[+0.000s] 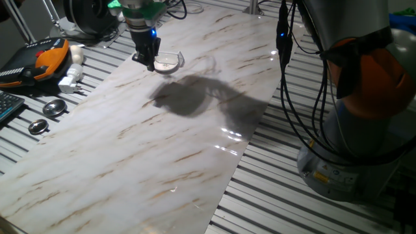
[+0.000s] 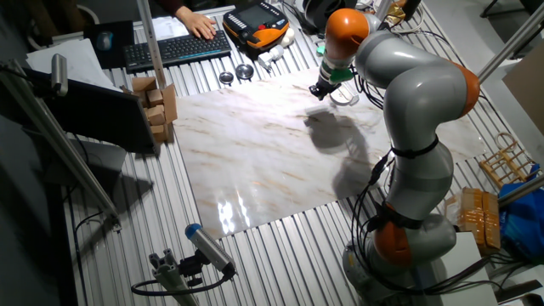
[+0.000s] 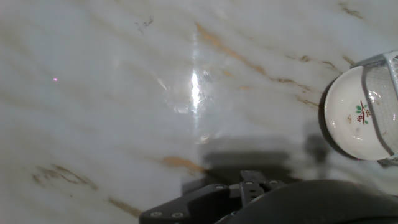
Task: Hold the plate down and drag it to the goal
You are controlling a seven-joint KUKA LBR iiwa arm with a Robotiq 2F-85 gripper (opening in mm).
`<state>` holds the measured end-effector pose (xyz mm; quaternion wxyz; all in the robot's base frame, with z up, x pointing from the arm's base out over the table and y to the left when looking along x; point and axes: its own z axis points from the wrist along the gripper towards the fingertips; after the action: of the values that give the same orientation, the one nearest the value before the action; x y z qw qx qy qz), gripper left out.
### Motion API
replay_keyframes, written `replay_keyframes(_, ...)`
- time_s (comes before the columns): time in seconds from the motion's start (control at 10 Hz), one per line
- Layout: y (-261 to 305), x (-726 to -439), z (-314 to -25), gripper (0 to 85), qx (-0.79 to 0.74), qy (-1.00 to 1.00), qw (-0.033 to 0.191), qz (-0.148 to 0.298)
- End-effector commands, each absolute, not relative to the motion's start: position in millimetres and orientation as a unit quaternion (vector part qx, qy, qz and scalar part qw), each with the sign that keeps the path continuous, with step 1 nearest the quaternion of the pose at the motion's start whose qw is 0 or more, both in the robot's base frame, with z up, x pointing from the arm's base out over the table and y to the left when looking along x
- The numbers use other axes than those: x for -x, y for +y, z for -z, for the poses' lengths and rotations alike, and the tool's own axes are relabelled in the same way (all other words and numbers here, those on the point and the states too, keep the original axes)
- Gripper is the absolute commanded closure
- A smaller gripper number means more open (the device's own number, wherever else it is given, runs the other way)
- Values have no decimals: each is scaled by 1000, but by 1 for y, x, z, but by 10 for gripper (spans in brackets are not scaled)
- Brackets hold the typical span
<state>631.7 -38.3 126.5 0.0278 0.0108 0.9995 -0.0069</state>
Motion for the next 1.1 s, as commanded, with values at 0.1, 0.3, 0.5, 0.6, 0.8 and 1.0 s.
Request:
replay_keyframes(0.1,-38,-632,-126,850,-18,1000,25,0)
replay_keyframes(0.3,-39,-632,-126,850,-18,1000,24,3)
replay_keyframes(0.5,-39,-632,-127,850,-17,1000,26,6)
replay_keyframes(0.6,-39,-632,-127,850,-20,999,25,6)
replay_keyframes(0.8,-32,-632,-127,850,-30,999,25,14)
replay_keyframes(1.0,-30,-633,-129,850,-29,999,28,26)
